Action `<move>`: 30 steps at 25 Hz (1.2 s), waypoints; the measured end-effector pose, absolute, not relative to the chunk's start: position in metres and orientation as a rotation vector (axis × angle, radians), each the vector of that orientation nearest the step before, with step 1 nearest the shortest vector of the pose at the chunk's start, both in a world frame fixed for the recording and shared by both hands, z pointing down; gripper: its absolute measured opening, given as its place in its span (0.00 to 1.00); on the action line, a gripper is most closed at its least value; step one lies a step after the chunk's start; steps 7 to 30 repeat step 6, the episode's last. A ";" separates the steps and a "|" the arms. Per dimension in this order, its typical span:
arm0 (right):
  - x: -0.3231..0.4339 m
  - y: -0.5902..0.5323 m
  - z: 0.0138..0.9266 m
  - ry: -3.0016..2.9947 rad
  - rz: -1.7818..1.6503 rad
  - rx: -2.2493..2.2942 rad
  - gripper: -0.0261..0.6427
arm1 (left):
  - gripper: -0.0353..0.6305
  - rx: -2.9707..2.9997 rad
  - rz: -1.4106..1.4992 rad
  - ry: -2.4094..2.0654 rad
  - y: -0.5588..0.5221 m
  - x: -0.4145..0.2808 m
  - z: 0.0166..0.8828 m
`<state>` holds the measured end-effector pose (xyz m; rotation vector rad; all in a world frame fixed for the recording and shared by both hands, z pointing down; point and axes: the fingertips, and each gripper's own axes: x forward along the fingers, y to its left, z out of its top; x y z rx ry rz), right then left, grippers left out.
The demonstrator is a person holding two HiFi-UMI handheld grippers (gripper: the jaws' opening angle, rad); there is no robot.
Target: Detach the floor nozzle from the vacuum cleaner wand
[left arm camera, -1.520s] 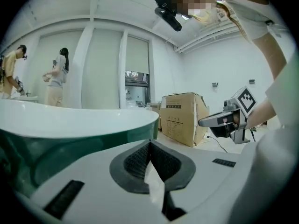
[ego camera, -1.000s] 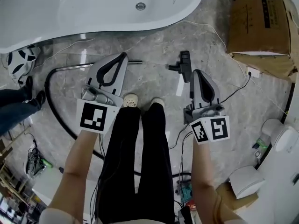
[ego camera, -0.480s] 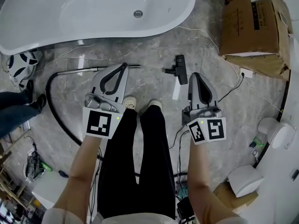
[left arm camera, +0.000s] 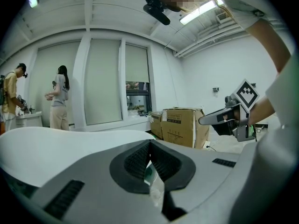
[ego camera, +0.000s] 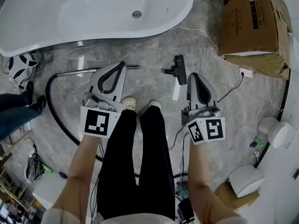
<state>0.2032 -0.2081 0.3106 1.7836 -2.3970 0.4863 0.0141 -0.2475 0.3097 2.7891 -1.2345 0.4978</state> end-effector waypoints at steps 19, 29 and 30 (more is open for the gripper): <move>0.209 -0.206 0.312 -2.392 0.484 1.783 0.06 | 0.07 2.784 0.501 -1.234 -0.246 0.016 0.310; 0.209 -0.206 0.312 -2.392 0.484 1.783 0.06 | 0.07 2.784 0.501 -1.234 -0.246 0.016 0.310; 0.209 -0.206 0.312 -2.392 0.484 1.783 0.06 | 0.07 2.784 0.501 -1.234 -0.246 0.016 0.310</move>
